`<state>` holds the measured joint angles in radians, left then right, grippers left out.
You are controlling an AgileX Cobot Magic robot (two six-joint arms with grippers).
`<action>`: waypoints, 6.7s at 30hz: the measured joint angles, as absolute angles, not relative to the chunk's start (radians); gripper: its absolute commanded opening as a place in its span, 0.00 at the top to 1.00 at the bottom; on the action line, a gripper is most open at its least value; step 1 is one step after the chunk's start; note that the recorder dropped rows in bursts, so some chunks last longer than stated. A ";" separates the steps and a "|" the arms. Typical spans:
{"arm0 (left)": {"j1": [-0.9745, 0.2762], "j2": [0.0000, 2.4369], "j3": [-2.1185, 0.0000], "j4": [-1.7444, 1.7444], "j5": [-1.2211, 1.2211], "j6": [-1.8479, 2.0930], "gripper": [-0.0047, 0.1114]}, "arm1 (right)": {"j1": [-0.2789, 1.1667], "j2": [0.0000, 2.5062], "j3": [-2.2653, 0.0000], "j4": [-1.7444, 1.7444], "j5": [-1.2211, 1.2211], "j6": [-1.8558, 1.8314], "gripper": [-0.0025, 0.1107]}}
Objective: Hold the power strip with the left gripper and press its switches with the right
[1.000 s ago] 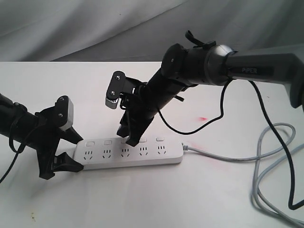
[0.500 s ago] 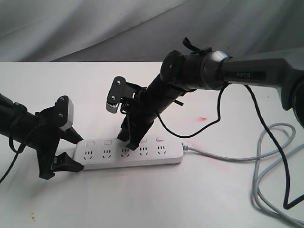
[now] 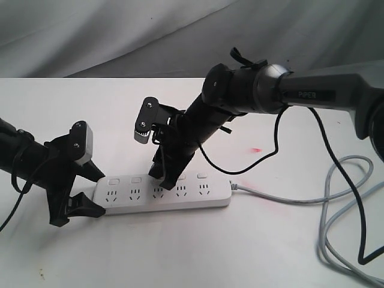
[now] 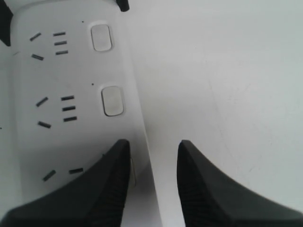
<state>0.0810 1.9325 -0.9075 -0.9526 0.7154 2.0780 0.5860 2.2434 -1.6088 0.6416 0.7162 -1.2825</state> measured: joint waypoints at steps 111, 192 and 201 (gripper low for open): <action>0.081 1.932 -0.908 -0.953 0.715 2.078 0.44 | 0.505 2.233 -1.607 0.585 0.828 -1.251 0.69; 0.081 1.932 -0.908 -0.953 0.719 2.080 0.44 | 0.429 2.109 -1.506 0.549 0.819 -1.249 0.69; 0.081 1.932 -0.908 -0.953 0.719 2.080 0.44 | 0.429 2.143 -1.506 0.549 0.820 -1.248 0.69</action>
